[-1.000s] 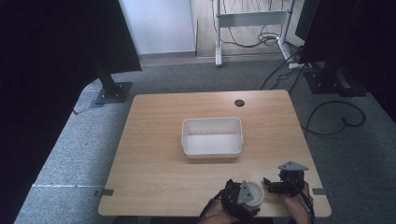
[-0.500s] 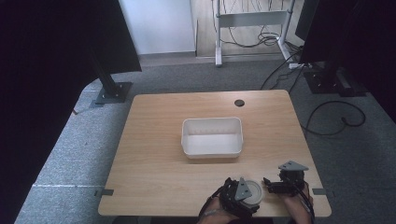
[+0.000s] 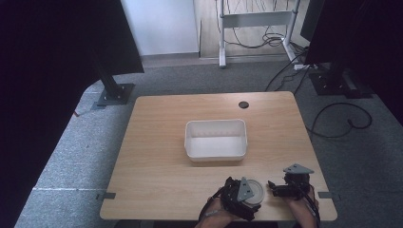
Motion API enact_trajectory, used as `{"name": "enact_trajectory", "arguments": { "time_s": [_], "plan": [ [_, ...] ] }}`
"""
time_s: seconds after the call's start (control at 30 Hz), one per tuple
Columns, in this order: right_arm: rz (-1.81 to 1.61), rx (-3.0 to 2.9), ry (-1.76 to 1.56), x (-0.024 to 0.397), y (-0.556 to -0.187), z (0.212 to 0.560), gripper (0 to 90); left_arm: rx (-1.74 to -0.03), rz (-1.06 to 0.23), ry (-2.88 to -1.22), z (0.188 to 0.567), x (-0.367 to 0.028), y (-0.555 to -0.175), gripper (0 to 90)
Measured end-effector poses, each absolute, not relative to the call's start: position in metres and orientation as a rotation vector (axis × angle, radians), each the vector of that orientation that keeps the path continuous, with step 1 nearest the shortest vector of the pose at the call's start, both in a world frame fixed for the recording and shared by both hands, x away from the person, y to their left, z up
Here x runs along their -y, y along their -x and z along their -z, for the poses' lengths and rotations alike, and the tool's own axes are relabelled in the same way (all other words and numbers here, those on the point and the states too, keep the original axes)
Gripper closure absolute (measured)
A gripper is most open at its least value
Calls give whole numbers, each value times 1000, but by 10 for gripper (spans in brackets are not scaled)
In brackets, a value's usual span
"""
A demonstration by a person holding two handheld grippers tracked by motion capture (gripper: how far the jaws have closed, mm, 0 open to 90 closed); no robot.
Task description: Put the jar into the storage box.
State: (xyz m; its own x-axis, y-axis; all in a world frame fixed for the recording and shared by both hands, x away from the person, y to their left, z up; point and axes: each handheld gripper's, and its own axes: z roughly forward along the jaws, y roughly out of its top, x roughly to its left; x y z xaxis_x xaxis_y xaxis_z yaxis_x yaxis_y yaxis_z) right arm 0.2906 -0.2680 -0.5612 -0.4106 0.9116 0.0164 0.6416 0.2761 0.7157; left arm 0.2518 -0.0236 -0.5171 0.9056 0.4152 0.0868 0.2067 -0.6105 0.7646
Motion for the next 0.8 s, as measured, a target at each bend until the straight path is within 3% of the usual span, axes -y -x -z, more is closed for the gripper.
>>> {"name": "enact_trajectory", "arguments": {
  "time_s": [0.8],
  "plan": [
    [-922, -2156, -1401, 268, -290, 561, 8, -487, -403, -2230, 505, 6, -269, 101]
  ]
}}
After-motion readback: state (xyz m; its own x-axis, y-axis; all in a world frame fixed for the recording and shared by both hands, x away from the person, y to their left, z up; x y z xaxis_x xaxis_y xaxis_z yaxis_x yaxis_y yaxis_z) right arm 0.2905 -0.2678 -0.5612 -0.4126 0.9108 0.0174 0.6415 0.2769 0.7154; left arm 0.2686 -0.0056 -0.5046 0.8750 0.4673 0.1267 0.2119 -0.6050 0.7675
